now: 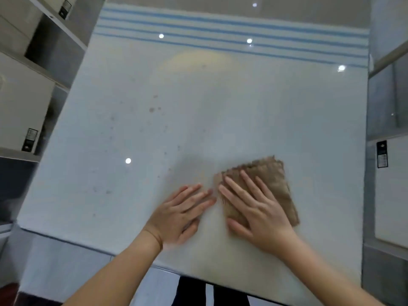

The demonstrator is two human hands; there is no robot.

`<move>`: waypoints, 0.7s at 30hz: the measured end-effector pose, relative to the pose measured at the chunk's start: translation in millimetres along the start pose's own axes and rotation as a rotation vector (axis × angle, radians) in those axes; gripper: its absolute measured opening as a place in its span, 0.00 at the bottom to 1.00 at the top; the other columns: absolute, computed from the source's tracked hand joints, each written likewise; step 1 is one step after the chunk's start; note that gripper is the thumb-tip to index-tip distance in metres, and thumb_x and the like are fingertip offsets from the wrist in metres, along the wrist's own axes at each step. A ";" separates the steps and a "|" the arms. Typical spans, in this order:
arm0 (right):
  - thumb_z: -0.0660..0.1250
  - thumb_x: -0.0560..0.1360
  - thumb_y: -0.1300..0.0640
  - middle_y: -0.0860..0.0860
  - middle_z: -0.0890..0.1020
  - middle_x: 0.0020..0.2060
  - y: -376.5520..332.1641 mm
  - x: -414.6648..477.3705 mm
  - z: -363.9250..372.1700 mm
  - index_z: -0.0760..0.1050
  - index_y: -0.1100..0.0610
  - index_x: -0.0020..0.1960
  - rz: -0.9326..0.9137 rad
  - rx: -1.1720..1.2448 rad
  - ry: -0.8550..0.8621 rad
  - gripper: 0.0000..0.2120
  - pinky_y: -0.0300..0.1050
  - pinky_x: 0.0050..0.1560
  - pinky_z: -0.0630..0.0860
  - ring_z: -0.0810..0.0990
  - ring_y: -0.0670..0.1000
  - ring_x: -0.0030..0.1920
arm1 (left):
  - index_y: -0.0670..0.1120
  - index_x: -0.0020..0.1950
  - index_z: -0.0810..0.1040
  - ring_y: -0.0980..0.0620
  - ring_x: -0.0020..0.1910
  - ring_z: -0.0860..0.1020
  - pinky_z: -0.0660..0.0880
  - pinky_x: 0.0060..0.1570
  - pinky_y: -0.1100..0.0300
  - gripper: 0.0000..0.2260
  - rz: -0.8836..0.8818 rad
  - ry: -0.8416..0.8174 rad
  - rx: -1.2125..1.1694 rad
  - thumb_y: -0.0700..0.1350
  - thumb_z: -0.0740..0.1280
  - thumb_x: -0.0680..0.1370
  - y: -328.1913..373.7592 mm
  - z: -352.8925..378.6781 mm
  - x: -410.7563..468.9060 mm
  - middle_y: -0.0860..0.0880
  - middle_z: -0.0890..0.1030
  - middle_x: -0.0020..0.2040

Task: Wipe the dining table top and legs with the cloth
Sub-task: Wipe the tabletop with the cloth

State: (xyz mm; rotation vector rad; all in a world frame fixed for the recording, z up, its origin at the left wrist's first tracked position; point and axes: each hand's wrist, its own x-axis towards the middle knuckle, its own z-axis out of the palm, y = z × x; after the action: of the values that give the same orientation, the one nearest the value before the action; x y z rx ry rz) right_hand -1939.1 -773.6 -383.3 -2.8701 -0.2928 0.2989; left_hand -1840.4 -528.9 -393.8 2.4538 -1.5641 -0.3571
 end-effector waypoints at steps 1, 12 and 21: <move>0.62 0.72 0.36 0.45 0.58 0.77 -13.0 -38.2 8.0 0.56 0.46 0.78 -0.020 -0.020 -0.028 0.38 0.57 0.74 0.55 0.53 0.56 0.78 | 0.50 0.75 0.64 0.46 0.76 0.61 0.63 0.71 0.47 0.27 -0.004 -0.007 0.002 0.49 0.58 0.76 -0.2 0.4 -0.1 0.50 0.65 0.75; 0.52 0.74 0.34 0.49 0.62 0.76 106.8 49.9 -34.4 0.59 0.48 0.77 0.425 0.011 0.169 0.35 0.52 0.75 0.52 0.57 0.55 0.77 | 0.52 0.75 0.65 0.47 0.75 0.63 0.65 0.70 0.49 0.27 -0.001 0.046 -0.043 0.50 0.60 0.75 -3.0 4.4 -1.8 0.51 0.67 0.75; 0.46 0.77 0.35 0.46 0.51 0.79 124.5 306.0 -85.9 0.48 0.46 0.79 0.680 0.055 0.182 0.33 0.55 0.77 0.43 0.45 0.57 0.78 | 0.51 0.73 0.68 0.47 0.75 0.63 0.61 0.73 0.50 0.25 0.001 0.099 -0.049 0.47 0.62 0.76 -2.6 6.9 -2.9 0.52 0.67 0.74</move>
State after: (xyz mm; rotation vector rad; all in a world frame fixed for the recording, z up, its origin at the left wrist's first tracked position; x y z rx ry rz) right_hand -1604.8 -842.8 -387.7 -2.8180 0.7236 0.1499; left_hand -1841.5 -525.5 -400.8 2.3948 -1.4986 -0.2666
